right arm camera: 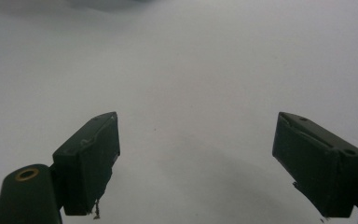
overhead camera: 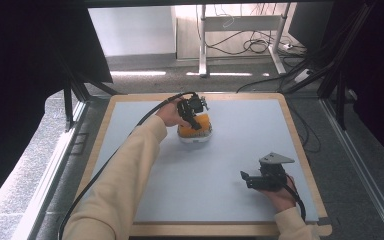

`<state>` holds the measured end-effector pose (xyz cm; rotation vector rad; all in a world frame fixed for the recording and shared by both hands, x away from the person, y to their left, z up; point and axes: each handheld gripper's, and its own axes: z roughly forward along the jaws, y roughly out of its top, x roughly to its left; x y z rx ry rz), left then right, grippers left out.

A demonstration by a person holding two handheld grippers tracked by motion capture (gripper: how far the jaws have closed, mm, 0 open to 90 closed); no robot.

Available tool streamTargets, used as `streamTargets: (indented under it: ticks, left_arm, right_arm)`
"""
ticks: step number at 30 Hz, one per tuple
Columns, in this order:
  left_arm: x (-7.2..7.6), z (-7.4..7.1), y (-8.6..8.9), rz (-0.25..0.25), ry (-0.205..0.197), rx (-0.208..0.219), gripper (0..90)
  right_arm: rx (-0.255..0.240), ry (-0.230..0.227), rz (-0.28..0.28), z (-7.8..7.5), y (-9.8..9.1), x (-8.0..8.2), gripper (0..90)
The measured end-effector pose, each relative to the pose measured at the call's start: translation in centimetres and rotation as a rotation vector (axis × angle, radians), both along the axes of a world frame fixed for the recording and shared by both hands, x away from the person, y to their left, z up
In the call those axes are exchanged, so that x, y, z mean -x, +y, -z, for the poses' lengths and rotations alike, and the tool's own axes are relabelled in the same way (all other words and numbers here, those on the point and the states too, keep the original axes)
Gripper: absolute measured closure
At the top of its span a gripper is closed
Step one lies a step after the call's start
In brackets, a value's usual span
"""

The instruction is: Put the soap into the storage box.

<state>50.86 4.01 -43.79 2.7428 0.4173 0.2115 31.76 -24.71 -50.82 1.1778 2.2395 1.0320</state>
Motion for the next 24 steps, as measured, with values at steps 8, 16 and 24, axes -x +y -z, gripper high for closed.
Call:
streamTargets:
  ticks: [8,16,24]
  left_arm:
    - [-0.1,0.8,-0.3,0.015,-0.014,-0.010,61.9]
    - [-0.1,0.4,-0.2,-0.003,-0.075,0.007,58.6]
    - [0.0,-0.9,0.5,-0.041,-0.159,0.052,42.6]
  right_arm:
    - [0.004,-0.005,-0.002,0.0,0.1,0.1,15.6]
    - [0.005,-0.006,-0.003,0.0,0.1,0.1,15.6]
    - [0.004,-0.006,-0.003,0.0,0.1,0.1,15.6]
